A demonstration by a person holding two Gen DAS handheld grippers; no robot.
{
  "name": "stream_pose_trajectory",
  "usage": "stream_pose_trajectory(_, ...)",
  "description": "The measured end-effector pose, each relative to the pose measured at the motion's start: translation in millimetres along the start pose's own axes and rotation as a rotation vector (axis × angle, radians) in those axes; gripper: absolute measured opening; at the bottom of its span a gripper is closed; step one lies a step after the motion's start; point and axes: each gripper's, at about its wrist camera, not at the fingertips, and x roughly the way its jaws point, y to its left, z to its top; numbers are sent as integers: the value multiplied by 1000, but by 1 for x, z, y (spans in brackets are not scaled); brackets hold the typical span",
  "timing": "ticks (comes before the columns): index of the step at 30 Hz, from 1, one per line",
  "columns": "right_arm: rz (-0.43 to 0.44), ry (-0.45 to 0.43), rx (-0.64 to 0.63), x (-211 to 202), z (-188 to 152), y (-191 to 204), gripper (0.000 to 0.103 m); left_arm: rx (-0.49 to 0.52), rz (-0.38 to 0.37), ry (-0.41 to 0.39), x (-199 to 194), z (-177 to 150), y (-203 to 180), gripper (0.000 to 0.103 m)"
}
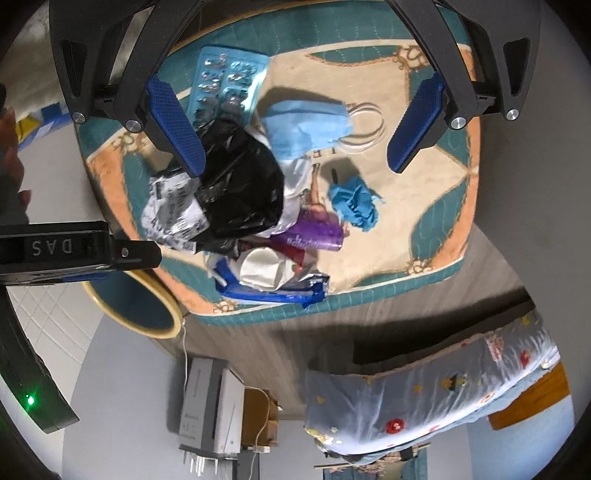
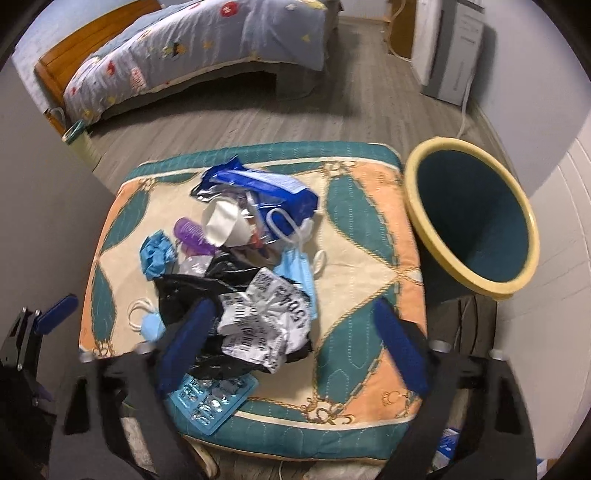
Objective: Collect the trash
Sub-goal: 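Grasp the black bag with the right tool while the left tool grasps the blue blister pack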
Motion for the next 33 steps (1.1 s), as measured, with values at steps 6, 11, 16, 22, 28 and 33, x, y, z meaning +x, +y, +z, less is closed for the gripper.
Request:
stream_pose_trajectory(6,47,50,-96,23,3,21,58,-73,6,17,3,0,17,98)
stream_pose_trajectory(11,29,99,-176,46,4,31,56,-69,-3,28,4,-1,18,98)
stream_pose_trajectory(16,72,166,-200,55,0,31,15,-44,-11,43,10,-1,12,98)
stream_pose_trajectory(22,111,91,-135,28,12,17,6,-46,-61,65,16,-4,3,98)
stream_pose_trajectory(28,110,-2,-76,0,27,0,5,59,-126,101,25,-14,-29,98)
stream_pose_trajectory(33,104,-42,-20,-15,35,-17,5,156,-178,146,37,-30,-59,95)
